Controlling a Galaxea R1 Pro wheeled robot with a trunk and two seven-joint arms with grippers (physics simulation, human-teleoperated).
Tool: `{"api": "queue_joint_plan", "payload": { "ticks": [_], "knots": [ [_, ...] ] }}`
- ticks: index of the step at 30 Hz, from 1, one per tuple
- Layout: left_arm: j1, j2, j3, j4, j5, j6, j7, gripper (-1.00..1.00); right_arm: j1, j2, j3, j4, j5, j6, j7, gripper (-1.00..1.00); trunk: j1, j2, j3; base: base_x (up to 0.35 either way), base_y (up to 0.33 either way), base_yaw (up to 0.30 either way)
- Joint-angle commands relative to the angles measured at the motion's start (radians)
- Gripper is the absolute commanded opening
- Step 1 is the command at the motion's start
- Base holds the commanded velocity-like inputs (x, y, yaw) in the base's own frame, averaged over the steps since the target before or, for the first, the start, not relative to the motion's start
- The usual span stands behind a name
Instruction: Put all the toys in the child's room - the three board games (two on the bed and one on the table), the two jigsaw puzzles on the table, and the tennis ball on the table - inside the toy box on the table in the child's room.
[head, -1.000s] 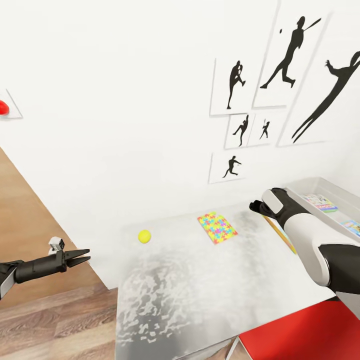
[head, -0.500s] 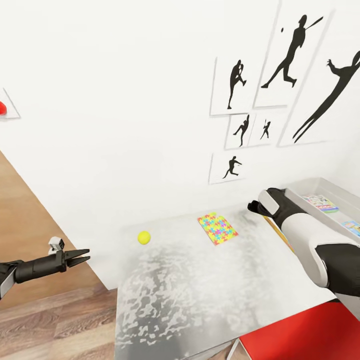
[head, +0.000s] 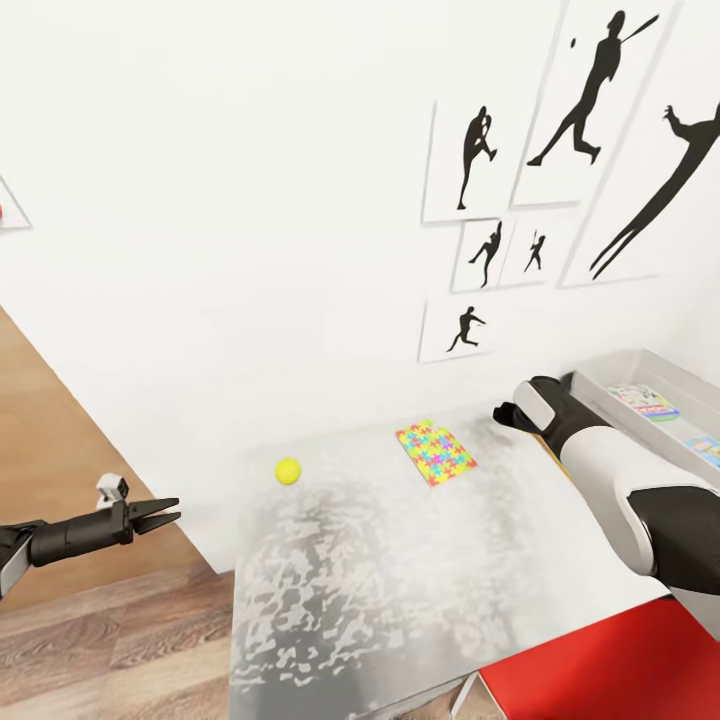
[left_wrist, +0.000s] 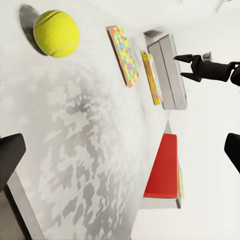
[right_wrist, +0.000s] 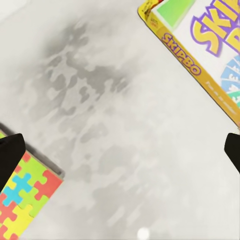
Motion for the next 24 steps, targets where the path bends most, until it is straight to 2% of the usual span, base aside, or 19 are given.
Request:
{"api": "queue_joint_plan", "payload": {
  "ticks": [1,11,14,19,24],
  "knots": [
    [-0.001,0.0,0.002,0.0,-0.002,0.01,-0.007,1.0,-0.001,-0.001,0.008,-0.001,-0.011,0.006,-0.007,1.0,0.001,-0.002,-0.003,0.0,0.0,0.0],
    [-0.001,0.006,0.003,0.0,-0.002,0.011,-0.007,1.0,-0.012,0.0,0.006,-0.004,-0.025,0.031,-0.007,1.0,0.001,-0.002,-0.017,0.0,0.0,0.0],
    [-0.001,0.022,0.002,-0.001,-0.001,0.013,-0.007,1.0,-0.013,-0.001,0.005,-0.005,-0.026,0.042,-0.007,1.0,0.001,-0.002,-0.021,0.0,0.0,0.0],
    [-0.001,0.077,0.001,0.0,0.003,0.016,-0.007,1.0,-0.03,-0.001,0.003,-0.007,-0.025,0.067,-0.006,1.0,0.001,-0.002,-0.028,0.0,0.0,0.0],
    [-0.001,0.09,0.0,0.0,0.004,0.018,-0.007,1.0,-0.048,0.004,0.002,-0.008,-0.026,0.072,-0.006,1.0,0.001,-0.002,-0.035,0.0,0.0,0.0]
  ]
}}
